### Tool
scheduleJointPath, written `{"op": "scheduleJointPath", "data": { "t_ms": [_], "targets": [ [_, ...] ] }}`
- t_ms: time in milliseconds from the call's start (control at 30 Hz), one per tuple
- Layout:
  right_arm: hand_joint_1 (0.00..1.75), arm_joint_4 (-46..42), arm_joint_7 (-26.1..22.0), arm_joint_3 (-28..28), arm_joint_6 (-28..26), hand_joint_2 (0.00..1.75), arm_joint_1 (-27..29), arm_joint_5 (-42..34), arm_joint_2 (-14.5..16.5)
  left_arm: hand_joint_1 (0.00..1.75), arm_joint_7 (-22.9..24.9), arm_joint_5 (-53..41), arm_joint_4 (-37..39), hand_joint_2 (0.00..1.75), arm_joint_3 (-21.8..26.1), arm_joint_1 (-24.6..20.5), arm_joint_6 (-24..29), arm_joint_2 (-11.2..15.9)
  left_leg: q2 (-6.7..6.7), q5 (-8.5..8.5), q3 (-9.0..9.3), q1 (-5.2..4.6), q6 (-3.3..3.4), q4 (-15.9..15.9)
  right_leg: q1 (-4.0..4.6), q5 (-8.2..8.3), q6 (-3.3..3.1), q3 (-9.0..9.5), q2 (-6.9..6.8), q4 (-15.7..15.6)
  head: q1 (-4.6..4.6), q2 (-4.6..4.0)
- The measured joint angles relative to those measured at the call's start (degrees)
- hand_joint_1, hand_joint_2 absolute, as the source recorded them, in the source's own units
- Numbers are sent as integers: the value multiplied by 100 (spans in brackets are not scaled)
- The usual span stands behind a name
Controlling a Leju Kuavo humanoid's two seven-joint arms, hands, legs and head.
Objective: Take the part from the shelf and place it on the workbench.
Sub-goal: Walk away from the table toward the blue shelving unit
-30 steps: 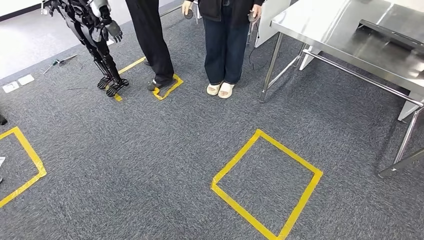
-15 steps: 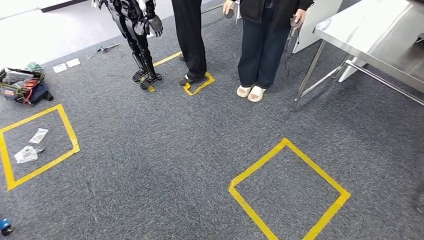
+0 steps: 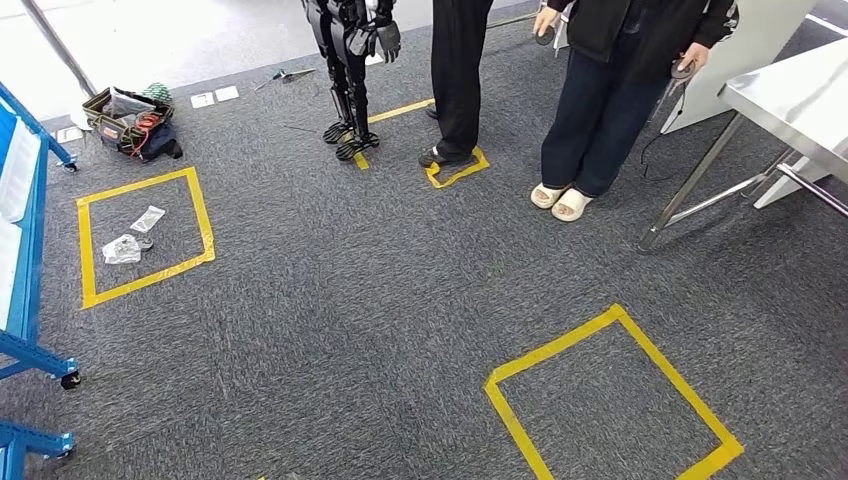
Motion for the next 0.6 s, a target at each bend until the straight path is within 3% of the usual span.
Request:
{"op": "scheduleJointPath", "data": {
  "t_ms": [33,100,167,233,267,300,333,400,467,533,600],
  "targets": [
    [0,-4,0,0,1,0,-6,-1,3,0,13,-8,1,87,0,6,2,2,-66,20,-1,-1,40,-21,-15,-22,30,4,5,18,2,0],
    [0,-12,-1,0,2,0,-2,6,9,0,39,-24,2,175,1,4,10,8,-206,71,4,21,128,-67,-38,-189,46,-116,272,284,6,0],
    [0,-14,-1,0,5,0,19,15,11,0,53,-44,2,175,2,-16,19,5,-357,101,-25,28,180,-75,-58,-512,-4,-462,633,1003,22,0],
    [0,-14,2,-1,9,0,43,21,10,0,61,-54,2,175,1,-15,25,-3,-540,116,-53,23,196,-73,-62,-728,-7,-804,748,1680,32,0],
    [0,-14,4,-1,10,0,49,25,9,0,65,-55,2,175,1,-2,29,-5,-629,122,-57,24,195,-70,-68,-701,27,-847,763,1735,33,0],
    [0,-14,7,-1,10,0,53,27,7,0,68,-55,2,175,2,10,36,-5,-717,127,-56,27,189,-67,-80,-581,79,-778,779,1553,31,0],
    [0,-14,8,-1,11,0,51,28,5,0,70,-55,2,175,2,18,43,-5,-804,132,-52,34,177,-62,-101,-391,140,-611,836,1165,31,0],
    [0,-14,9,0,11,0,53,33,7,0,70,-54,2,175,2,17,55,-6,-959,138,-69,31,127,-38,-151,-69,211,-283,1096,377,32,0],
    [0,-15,20,0,13,0,50,52,12,0,71,-44,3,175,2,21,67,-7,-1077,157,-111,25,56,-30,-155,33,175,-160,1230,88,32,0],
    [0,-20,41,0,19,0,34,84,15,0,72,-23,11,175,3,44,78,-6,-1136,179,-143,43,-11,-38,-146,60,93,-137,1107,82,29,0],
    [0,-26,52,0,23,0,23,109,21,0,74,-9,23,175,4,58,83,-6,-889,54,-236,37,-59,143,-161,88,7,-126,971,54,5,0]
  ]
}}
